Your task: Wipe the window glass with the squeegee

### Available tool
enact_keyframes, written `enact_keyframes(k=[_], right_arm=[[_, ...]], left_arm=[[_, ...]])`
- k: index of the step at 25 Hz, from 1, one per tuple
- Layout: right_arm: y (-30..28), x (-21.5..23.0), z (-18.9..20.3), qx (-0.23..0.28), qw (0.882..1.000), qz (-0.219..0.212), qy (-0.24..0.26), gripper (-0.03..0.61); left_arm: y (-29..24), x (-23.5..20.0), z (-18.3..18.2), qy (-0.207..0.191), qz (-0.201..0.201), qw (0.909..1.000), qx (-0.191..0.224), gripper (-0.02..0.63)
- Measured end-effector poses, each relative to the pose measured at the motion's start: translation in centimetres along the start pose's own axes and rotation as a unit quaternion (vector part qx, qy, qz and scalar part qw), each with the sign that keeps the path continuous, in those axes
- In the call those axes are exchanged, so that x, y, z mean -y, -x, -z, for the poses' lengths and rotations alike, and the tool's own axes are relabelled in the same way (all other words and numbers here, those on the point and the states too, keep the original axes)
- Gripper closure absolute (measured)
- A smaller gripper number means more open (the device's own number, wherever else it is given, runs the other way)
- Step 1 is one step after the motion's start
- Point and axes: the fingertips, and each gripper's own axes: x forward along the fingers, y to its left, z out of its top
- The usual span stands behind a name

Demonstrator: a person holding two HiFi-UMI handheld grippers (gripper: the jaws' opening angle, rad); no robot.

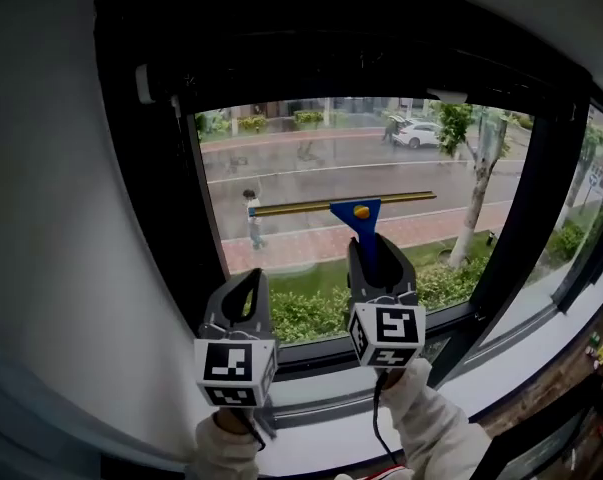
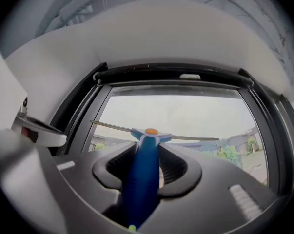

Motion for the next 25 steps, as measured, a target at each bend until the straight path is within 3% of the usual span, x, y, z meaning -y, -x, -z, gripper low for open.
enact_keyframes(k=[4,9,18,25], right_arm=[[-4.1,0.6,-6.0,0.048,0.999,0.007,0.012,0.430],[-7.4,1.5,-10.7,0.082,0.996,0.017,0.031,0.430],[-9.4,1.9,-15.0,0.128,0.991,0.013,0.043,0.430],[-10.9,2.2,-16.6,0.134,0.990,0.027,0.045,0.430]], left_arm=[[-2.5,-0.5,-4.6,-0.008,-0.006,0.9996,0.027,0.614],[-5.0,-0.5,-8.8,-0.035,0.002,0.9986,0.038,0.614],[-7.1,-0.7,-12.7,-0.061,0.005,0.9964,0.059,0.614],[-7.7,-1.3,-14.4,-0.070,0.002,0.9952,0.068,0.614]])
